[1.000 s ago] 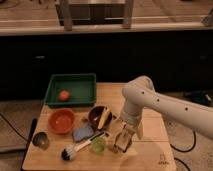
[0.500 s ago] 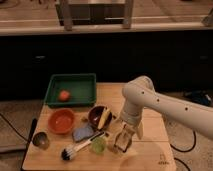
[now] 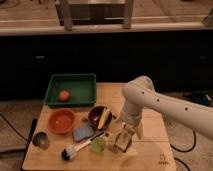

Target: Place eraser in paper cup

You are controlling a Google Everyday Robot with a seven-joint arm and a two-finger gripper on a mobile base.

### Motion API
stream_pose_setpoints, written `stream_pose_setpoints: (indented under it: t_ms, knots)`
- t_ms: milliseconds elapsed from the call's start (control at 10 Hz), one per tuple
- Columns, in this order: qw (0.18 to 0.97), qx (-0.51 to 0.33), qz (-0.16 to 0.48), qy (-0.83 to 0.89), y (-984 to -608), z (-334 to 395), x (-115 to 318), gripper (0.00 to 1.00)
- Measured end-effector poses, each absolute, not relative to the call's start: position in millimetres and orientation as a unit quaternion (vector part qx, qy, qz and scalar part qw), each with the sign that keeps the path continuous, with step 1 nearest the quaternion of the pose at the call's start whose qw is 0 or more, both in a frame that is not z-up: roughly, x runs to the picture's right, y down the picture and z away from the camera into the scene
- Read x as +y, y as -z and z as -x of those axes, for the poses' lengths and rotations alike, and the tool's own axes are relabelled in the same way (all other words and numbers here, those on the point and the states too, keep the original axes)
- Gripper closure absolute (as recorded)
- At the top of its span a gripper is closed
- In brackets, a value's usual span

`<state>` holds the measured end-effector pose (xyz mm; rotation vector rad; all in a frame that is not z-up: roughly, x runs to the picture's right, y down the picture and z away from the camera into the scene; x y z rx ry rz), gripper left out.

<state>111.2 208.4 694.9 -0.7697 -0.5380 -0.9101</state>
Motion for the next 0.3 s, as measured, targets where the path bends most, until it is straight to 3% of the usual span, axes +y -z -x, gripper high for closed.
stream_pose_setpoints:
  t_ms: [300]
  knots:
    - [0.794, -0.250, 0.358, 0.423, -694.9, -111.2, 208.4, 0.20]
